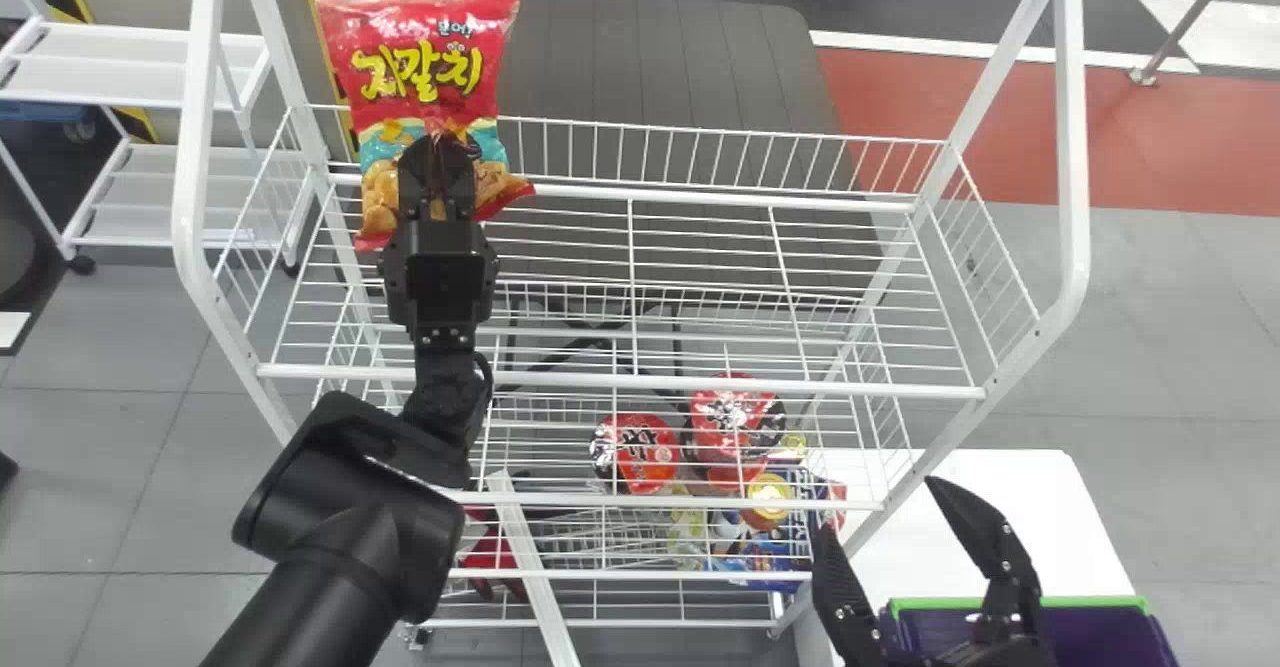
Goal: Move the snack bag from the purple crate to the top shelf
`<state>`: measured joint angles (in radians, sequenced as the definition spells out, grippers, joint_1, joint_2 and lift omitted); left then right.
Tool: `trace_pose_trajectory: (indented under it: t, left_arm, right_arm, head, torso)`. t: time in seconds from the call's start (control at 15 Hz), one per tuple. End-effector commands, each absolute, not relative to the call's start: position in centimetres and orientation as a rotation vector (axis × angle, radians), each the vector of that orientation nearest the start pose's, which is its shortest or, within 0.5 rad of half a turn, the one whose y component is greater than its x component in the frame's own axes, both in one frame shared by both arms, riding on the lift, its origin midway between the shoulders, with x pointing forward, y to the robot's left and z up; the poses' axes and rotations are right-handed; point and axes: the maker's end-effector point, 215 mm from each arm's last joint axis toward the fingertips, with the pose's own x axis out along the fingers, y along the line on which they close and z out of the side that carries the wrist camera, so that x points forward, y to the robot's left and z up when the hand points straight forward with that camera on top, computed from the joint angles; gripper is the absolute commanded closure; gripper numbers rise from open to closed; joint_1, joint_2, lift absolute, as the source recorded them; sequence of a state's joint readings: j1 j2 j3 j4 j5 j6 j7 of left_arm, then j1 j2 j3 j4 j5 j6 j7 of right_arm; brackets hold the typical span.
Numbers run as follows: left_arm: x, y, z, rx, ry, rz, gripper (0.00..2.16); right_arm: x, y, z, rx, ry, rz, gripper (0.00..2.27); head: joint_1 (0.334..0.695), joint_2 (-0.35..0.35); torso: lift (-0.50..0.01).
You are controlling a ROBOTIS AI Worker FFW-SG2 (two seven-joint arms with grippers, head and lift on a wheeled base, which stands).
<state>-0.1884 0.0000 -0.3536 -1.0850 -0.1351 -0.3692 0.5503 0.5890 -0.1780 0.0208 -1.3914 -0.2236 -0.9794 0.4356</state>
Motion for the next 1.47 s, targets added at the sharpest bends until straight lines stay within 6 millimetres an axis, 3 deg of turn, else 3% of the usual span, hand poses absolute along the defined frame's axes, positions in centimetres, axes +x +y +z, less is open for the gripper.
trace_pose_trajectory:
  t: [0.0,0.4,0.93,1.13,1.2,1.4]
  left_arm:
    - [60.7,14.7,-37.0,0.147,-0.143,0.167,1.01]
    - [61.3,16.4,-37.9,0.161,-0.152,0.174,1.01]
    - [61.4,17.2,-38.7,0.147,-0.150,0.157,1.00]
    - [61.5,17.1,-39.2,0.150,-0.138,0.147,0.86]
    - [61.5,17.1,-39.3,0.148,-0.135,0.147,0.70]
    - [61.5,17.1,-39.3,0.146,-0.135,0.146,0.68]
  right_arm:
    - [30.5,-21.0,-41.0,-0.025,-0.217,0.395,0.13]
    - [30.4,-20.7,-40.8,-0.026,-0.227,0.400,0.13]
    - [30.4,-20.4,-40.7,-0.027,-0.231,0.405,0.13]
    - [30.1,-20.4,-40.5,-0.028,-0.237,0.405,0.13]
    - [30.0,-20.3,-40.5,-0.025,-0.240,0.407,0.13]
    - [29.8,-20.2,-40.2,-0.026,-0.250,0.408,0.13]
  head:
    - [0.695,-0.092]
    - [0.695,-0.065]
    - [0.695,-0.044]
    - [0.695,-0.039]
    - [0.695,-0.040]
    - [0.695,-0.038]
  torso:
    - [0.004]
    - [0.004]
    - [0.004]
    - [0.004]
    - [0.004]
    - [0.004]
